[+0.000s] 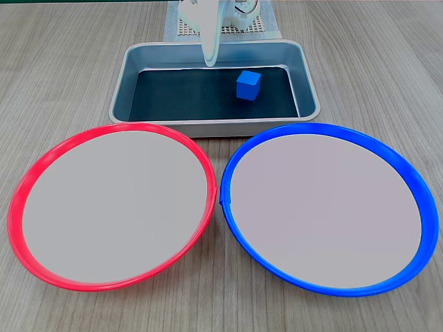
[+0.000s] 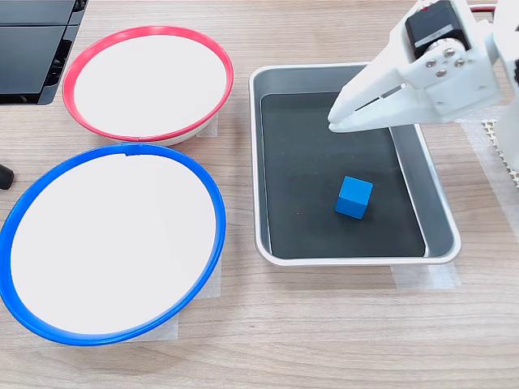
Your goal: Move a blue block from tray to blue dish
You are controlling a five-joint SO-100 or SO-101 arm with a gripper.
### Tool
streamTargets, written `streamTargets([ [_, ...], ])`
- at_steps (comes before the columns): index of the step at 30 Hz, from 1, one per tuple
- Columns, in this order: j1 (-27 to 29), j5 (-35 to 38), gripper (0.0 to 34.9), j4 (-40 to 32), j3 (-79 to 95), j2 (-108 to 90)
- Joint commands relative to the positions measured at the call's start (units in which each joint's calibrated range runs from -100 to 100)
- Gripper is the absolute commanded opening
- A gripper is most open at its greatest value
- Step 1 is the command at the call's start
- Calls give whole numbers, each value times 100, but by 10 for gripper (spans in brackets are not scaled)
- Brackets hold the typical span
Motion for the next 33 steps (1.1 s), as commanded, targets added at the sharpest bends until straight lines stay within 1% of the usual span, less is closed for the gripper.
streamTargets([
  [1, 1, 10, 3, 11, 9, -26],
  [7, 1, 10, 3, 11, 9, -26],
  [14, -122, 20, 2, 77, -91, 179],
  [16, -28, 29, 2, 234, -510, 623],
  [19, -46, -73, 2, 779, -1520, 1561],
  [22, -235, -361, 2, 1315, -2594, 2653],
  [25, -555, -698, 3, 1786, -3487, 3693],
  [28, -837, -1016, 11, 2017, -4160, 4716],
  [32, -941, -1319, 38, 2091, -4634, 5774],
  [33, -969, -1372, 51, 2091, -4679, 5970],
])
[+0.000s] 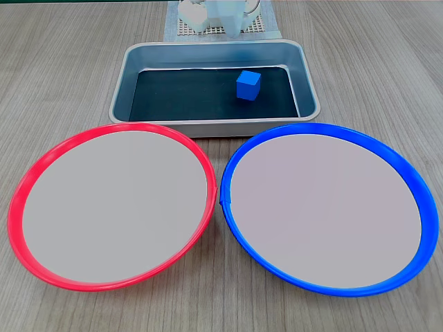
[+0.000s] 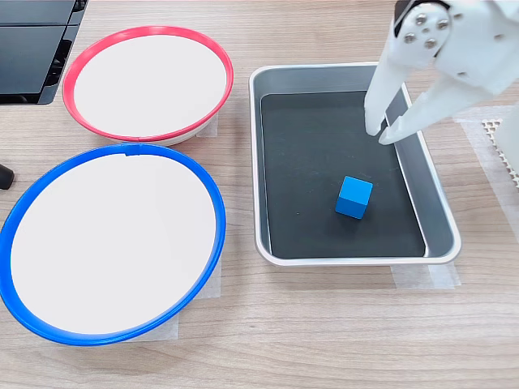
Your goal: Move a blue block from tray to blue dish
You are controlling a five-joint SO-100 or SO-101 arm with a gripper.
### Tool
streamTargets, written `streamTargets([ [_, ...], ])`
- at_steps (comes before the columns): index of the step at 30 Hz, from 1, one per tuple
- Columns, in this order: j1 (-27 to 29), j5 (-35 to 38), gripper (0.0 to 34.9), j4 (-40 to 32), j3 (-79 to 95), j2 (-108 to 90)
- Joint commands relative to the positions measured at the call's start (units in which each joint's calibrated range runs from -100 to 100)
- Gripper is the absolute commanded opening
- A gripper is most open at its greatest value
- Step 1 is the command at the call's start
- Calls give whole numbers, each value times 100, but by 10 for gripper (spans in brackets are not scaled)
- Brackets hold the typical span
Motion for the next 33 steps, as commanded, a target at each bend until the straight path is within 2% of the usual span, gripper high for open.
streamTargets([
  [1, -138, -215, 69, 27, -442, 847],
  [8, -364, -347, 197, -361, -496, 1640],
  [12, -458, -400, 218, -616, -523, 1938],
  [21, -693, -425, 168, -1029, -496, 2578],
  [24, -722, -420, 109, -1103, -505, 2732],
  [25, -731, -420, 79, -1120, -514, 2791],
  [26, -731, -415, 66, -1128, -523, 2817],
  [27, -731, -405, 19, -1153, -523, 2851],
  [28, -731, -396, 4, -1161, -523, 2851],
  [33, -740, -225, 3, -806, -797, 2672],
])
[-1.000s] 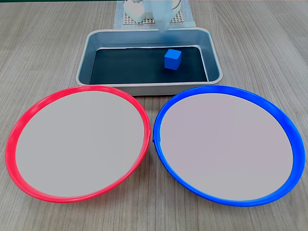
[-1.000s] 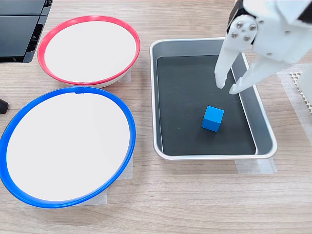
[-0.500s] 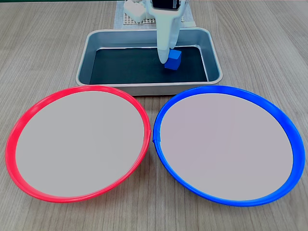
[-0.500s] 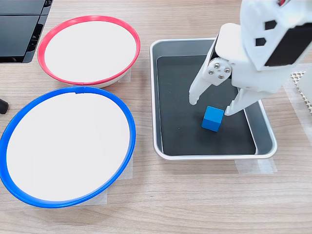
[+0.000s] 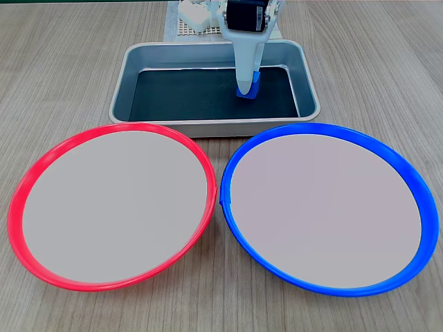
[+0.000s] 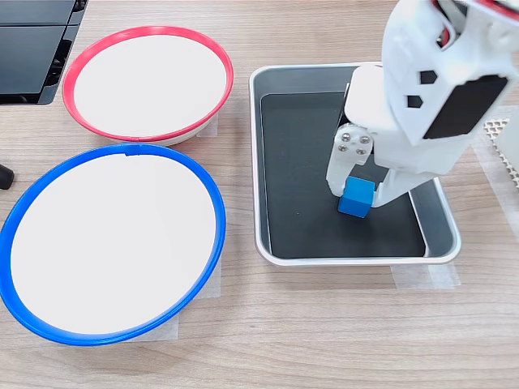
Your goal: Move a blue block from tray to blue dish
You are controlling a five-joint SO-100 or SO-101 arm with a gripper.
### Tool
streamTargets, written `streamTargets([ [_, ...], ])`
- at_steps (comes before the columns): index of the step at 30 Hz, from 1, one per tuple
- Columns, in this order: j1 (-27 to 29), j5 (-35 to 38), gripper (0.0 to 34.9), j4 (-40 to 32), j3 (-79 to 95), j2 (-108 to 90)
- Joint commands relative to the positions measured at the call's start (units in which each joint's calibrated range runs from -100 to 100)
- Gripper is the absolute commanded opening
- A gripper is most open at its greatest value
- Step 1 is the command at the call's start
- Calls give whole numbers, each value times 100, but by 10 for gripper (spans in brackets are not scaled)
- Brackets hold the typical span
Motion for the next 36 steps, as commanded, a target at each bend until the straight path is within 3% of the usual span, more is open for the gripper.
streamTargets([
  [1, -35, 220, 3, 551, -643, -278],
  [7, -402, 449, 3, 1145, -2664, -261],
  [13, -712, 606, 3, 435, -5841, 2494],
  [18, -703, 664, 3, 518, -7434, 4072],
  [30, -317, 674, 5, 567, -8954, 5436],
  [36, -223, 752, 109, 476, -8818, 5522],
])
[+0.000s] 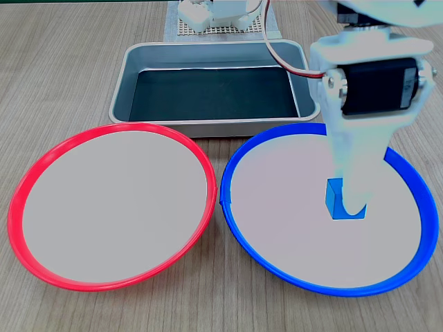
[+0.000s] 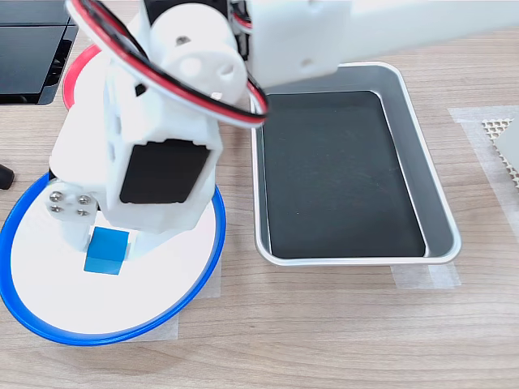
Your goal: Move a blue block from tray to blue dish
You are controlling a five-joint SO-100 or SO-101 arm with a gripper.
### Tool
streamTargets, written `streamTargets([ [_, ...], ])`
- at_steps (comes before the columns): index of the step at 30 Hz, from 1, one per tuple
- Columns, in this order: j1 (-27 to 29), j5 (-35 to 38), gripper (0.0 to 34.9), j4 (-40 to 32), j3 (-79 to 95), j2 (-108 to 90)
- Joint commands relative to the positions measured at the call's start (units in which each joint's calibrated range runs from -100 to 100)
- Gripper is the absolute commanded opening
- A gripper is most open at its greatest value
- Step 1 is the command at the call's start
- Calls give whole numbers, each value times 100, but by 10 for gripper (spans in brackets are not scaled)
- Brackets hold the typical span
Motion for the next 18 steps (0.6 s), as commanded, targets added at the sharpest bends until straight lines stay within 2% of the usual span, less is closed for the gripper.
streamTargets([
  [1, 78, 63, 116, -111, -97, -20],
  [2, 78, 73, 148, -153, -79, -20],
  [3, 87, 93, 165, -202, -43, -20],
  [4, 87, 98, 162, -227, -24, -28],
  [7, 106, 107, 128, -268, 94, -165],
  [8, 116, 127, 83, -318, 221, -267],
  [9, 125, 142, 3, -392, 394, -421],
  [13, 134, 190, 2, -904, 1924, -1700],
  [17, 144, 371, 1, -2200, 4655, -3943],
  [18, 153, 488, 1, -2736, 5838, -5060],
])
